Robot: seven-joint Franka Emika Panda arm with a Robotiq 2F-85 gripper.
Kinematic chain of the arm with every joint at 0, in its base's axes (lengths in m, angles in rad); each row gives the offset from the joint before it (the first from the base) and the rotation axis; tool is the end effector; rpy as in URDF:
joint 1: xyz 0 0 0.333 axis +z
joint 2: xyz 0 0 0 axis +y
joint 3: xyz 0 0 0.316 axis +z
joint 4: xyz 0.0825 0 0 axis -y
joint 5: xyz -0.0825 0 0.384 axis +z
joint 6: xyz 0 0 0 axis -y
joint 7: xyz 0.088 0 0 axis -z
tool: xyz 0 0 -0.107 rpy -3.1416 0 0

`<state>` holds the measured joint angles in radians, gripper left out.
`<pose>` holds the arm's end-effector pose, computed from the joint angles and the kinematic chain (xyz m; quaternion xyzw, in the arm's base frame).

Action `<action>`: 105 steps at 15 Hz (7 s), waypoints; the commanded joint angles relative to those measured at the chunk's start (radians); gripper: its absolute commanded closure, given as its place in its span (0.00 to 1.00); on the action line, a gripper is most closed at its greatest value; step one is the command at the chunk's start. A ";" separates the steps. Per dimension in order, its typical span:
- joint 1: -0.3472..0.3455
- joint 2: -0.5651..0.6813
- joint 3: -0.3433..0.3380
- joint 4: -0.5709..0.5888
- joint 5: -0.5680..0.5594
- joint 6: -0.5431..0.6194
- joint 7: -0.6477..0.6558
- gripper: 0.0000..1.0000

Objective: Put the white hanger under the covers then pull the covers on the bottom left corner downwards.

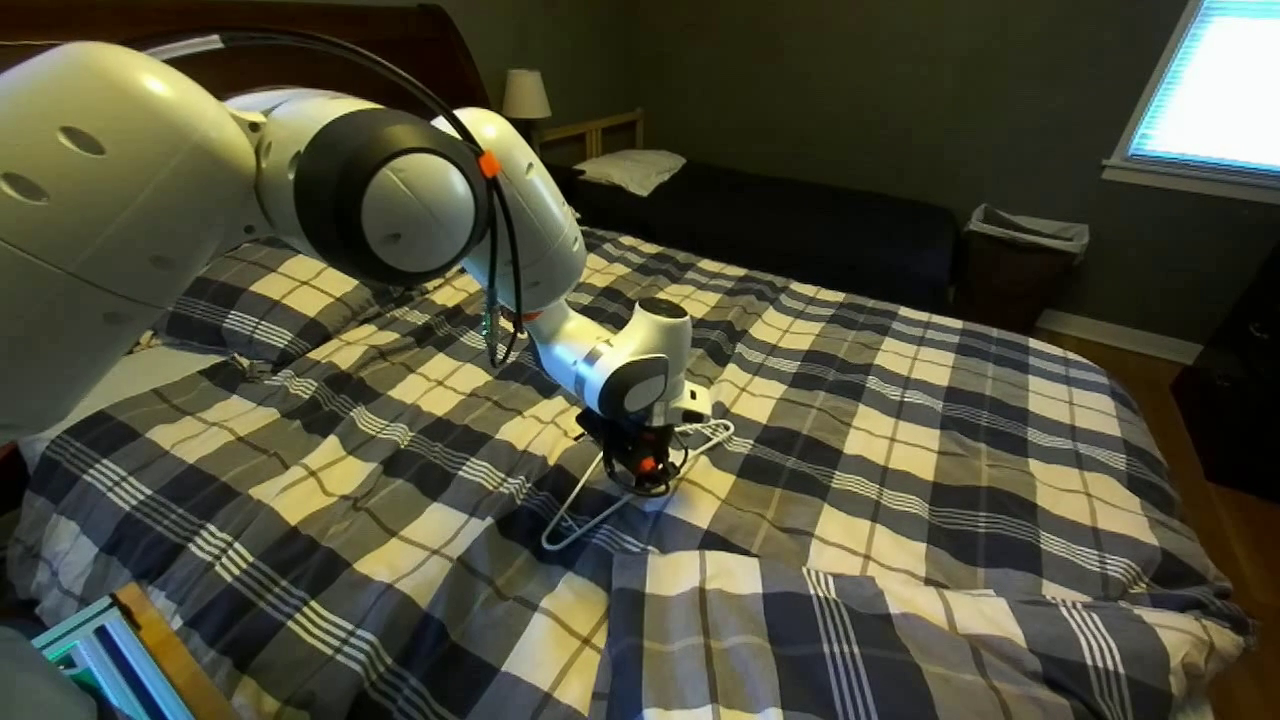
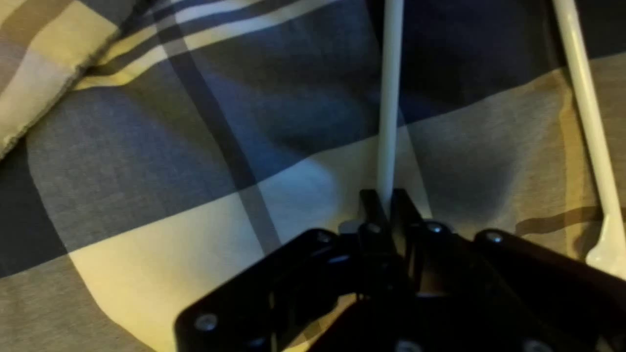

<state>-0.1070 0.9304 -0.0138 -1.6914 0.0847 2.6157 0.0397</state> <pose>0.6474 -0.0799 0.0558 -0.9934 0.1139 0.0022 0.0157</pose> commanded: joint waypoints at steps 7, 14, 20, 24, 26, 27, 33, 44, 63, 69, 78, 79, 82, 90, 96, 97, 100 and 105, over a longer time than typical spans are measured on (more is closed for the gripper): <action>-0.040 -0.215 -0.017 -0.206 0.065 0.012 0.036 0.98; -0.116 -0.381 -0.080 -0.407 0.149 0.035 0.090 0.98; -0.146 -0.430 -0.137 -0.450 0.146 0.043 0.088 0.91; -0.146 -0.468 -0.145 -0.487 0.147 0.044 0.097 0.91; -0.176 -0.448 -0.137 -0.454 0.181 0.013 0.095 0.98; -0.194 -0.443 -0.138 -0.449 0.197 0.004 0.093 0.98; -0.315 -0.451 -0.161 -0.462 0.312 -0.028 0.076 0.98; -0.514 -0.438 -0.217 -0.377 0.470 -0.076 0.060 0.98; -0.675 -0.331 -0.262 -0.187 0.421 -0.138 0.076 0.98; -0.748 -0.215 -0.252 -0.043 0.370 -0.144 0.035 0.98; -0.873 -0.022 -0.260 0.204 0.338 -0.267 0.132 0.98; -0.888 -0.007 -0.258 0.229 0.336 -0.274 0.141 0.98; -0.925 0.026 -0.256 0.294 0.330 -0.279 0.170 0.98; -0.936 0.107 -0.265 0.427 0.283 -0.267 0.303 0.98; -0.925 0.175 -0.279 0.524 0.240 -0.274 0.389 0.98; -0.925 0.186 -0.280 0.538 0.232 -0.278 0.393 0.98; -0.922 0.214 -0.287 0.575 0.209 -0.268 0.414 0.98; -0.897 0.256 -0.303 0.625 0.172 -0.254 0.461 0.98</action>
<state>-1.0247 1.1296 -0.2908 -1.1391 0.2923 2.3696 0.4414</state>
